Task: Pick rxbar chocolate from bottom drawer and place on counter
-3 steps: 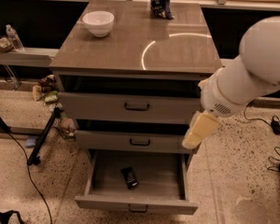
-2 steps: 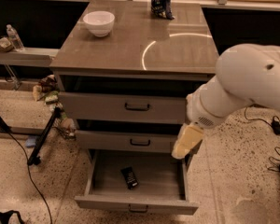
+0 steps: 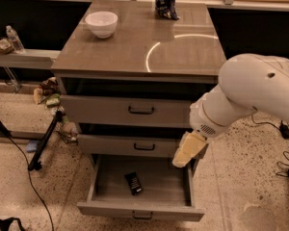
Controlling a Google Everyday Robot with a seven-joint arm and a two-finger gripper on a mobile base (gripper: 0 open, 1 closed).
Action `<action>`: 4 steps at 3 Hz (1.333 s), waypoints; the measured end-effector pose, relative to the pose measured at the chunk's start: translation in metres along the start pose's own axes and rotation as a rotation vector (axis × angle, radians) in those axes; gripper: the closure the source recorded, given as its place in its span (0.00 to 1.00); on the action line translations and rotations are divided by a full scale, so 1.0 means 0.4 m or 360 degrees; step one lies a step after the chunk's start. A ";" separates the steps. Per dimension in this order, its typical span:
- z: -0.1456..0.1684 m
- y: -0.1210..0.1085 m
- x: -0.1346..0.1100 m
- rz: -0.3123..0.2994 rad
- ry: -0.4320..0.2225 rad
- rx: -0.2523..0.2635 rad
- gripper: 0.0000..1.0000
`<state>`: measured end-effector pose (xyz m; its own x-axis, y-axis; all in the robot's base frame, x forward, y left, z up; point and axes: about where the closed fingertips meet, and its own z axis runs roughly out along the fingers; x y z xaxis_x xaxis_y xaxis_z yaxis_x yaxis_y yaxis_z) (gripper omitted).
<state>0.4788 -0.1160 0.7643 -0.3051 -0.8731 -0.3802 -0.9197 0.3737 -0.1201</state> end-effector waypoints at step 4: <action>0.443 0.094 -0.001 0.0068 0.0162 0.0053 0.00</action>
Offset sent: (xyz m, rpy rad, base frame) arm 0.0015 0.0693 -0.1866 -0.0934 0.0853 -0.1142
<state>0.4882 -0.0460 0.5973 -0.3688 -0.8829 -0.2905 -0.8973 0.4198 -0.1367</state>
